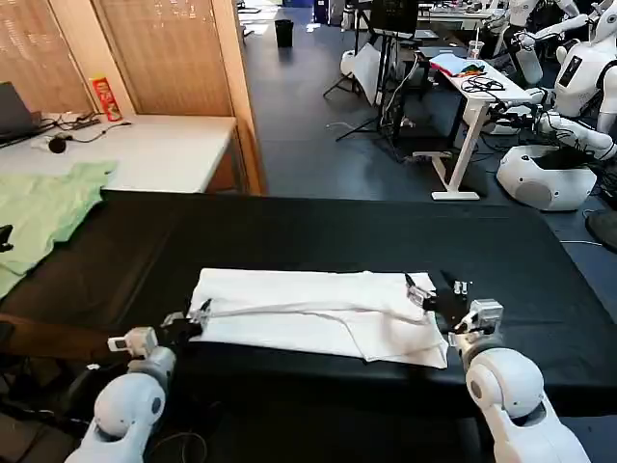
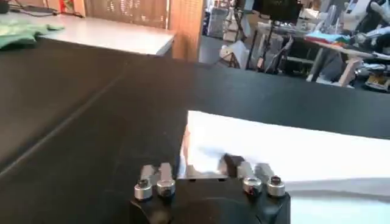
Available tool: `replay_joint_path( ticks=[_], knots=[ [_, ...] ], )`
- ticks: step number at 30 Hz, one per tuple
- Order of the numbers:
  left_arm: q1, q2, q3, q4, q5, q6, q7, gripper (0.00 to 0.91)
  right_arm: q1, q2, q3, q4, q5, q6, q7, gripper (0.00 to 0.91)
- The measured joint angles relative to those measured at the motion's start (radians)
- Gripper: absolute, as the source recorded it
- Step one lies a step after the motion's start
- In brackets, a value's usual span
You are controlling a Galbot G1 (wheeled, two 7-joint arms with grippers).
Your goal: Fold and organize the clothes.
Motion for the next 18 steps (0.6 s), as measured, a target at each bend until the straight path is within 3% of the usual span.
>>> replay_joint_path(
  ticks=[5, 7, 11, 18],
  knots=[
    [-0.006, 0.004, 0.007, 0.002, 0.025, 0.018, 0.020, 0.146, 0.000, 0.006, 0.000, 0.001, -0.017, 0.003, -0.007, 0.878],
    [-0.013, 0.009, 0.009, 0.006, 0.037, 0.022, 0.029, 0.000, -0.001, 0.009, 0.000, 0.003, -0.018, 0.003, -0.007, 0.878],
    [-0.014, 0.026, 0.008, 0.014, 0.133, -0.024, 0.077, 0.000, -0.005, 0.011, 0.003, 0.012, -0.018, 0.003, -0.005, 0.878],
    [0.003, 0.105, -0.034, 0.032, 0.410, -0.152, 0.082, 0.000, -0.017, 0.020, 0.008, 0.033, -0.017, 0.001, 0.000, 0.878]
  ],
)
